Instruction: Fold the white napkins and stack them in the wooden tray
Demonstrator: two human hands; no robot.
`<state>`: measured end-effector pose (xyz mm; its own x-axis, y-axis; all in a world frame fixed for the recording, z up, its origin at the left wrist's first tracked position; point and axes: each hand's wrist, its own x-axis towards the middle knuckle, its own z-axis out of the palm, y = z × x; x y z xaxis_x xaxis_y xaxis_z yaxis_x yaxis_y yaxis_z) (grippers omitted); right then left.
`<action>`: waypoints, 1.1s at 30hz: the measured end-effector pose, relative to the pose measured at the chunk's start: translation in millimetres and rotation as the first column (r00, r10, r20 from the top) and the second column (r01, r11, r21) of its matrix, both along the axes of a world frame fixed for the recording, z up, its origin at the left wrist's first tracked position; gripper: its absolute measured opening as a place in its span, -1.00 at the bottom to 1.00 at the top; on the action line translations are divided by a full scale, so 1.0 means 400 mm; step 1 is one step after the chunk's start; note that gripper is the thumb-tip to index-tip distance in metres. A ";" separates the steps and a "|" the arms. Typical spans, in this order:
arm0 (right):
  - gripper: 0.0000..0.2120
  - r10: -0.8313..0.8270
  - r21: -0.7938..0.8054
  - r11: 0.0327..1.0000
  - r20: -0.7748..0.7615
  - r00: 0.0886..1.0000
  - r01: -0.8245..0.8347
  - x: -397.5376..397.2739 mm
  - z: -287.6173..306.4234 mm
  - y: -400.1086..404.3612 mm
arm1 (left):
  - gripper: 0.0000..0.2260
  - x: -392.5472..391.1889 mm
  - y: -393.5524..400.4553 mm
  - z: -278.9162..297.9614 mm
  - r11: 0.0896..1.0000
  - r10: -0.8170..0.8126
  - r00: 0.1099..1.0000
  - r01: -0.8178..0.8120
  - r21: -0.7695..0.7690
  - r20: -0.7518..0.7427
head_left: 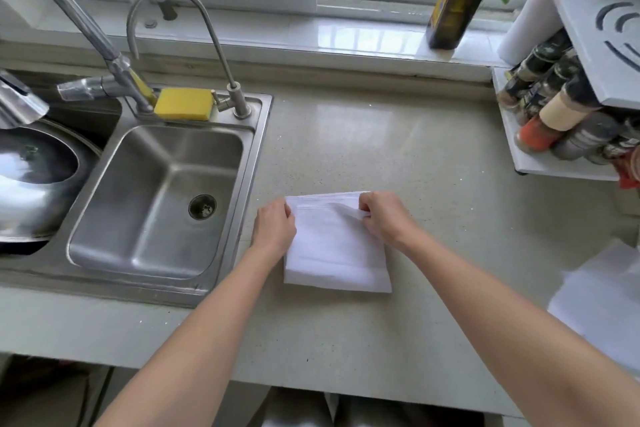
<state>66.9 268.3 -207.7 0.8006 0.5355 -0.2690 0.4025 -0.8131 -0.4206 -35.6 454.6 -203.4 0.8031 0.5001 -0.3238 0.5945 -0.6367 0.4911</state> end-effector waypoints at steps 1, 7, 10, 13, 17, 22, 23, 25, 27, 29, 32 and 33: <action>-0.81 -0.010 0.000 1.000 -0.021 1.000 0.010 0.001 -0.004 0.002 | -0.87 0.001 0.004 0.001 1.000 0.001 1.000 -0.001 -0.006 0.006; -0.91 -0.078 0.020 0.997 -0.090 0.993 0.080 0.018 0.002 0.029 | -0.82 0.027 0.023 -0.007 0.999 -0.022 1.000 0.023 0.033 -0.018; -0.95 -0.129 0.022 0.991 -0.104 0.986 0.132 0.025 0.001 0.035 | -0.82 0.039 0.023 -0.027 0.995 -0.005 0.998 0.011 0.095 -0.060; -0.94 -0.188 0.015 0.982 -0.094 0.978 0.191 0.026 -0.004 0.046 | -0.83 0.056 0.019 -0.026 0.994 0.022 0.992 -0.008 0.112 -0.123; -0.96 -0.278 0.013 0.960 -0.097 0.956 0.280 0.021 -0.005 0.058 | -0.84 0.066 0.025 -0.017 0.995 0.036 0.988 -0.021 0.101 -0.151; -0.91 -0.400 -0.010 0.916 -0.092 0.912 0.401 0.018 -0.001 0.062 | -0.81 0.068 0.029 -0.017 0.994 0.024 0.985 -0.005 0.111 -0.170; -0.91 -0.403 -0.012 0.915 -0.088 0.911 0.404 0.017 -0.002 0.063 | -0.81 0.068 0.031 -0.019 0.994 0.026 0.985 -0.007 0.109 -0.172; -0.91 -0.414 -0.013 0.910 -0.084 0.907 0.414 0.015 -0.004 0.064 | -0.81 0.067 0.033 -0.024 0.995 0.033 0.985 -0.016 0.100 -0.168; -0.90 -0.442 -0.005 0.896 -0.086 0.893 0.443 0.015 -0.009 0.062 | -0.82 0.066 0.035 -0.026 0.996 0.041 0.986 -0.027 0.090 -0.163; -0.90 -0.468 -0.002 0.883 -0.087 0.880 0.469 0.017 -0.014 0.060 | -0.81 0.066 0.033 -0.027 0.995 0.053 0.986 -0.039 0.089 -0.159; -0.87 -0.473 -0.031 0.881 -0.080 0.877 0.472 0.015 -0.014 0.061 | -0.80 0.066 0.030 -0.025 0.994 0.064 0.986 -0.049 0.093 -0.157; -0.86 -0.465 -0.056 0.885 -0.057 0.883 0.462 0.016 -0.014 0.061 | -0.79 0.066 0.029 -0.025 0.994 0.065 0.986 -0.051 0.095 -0.156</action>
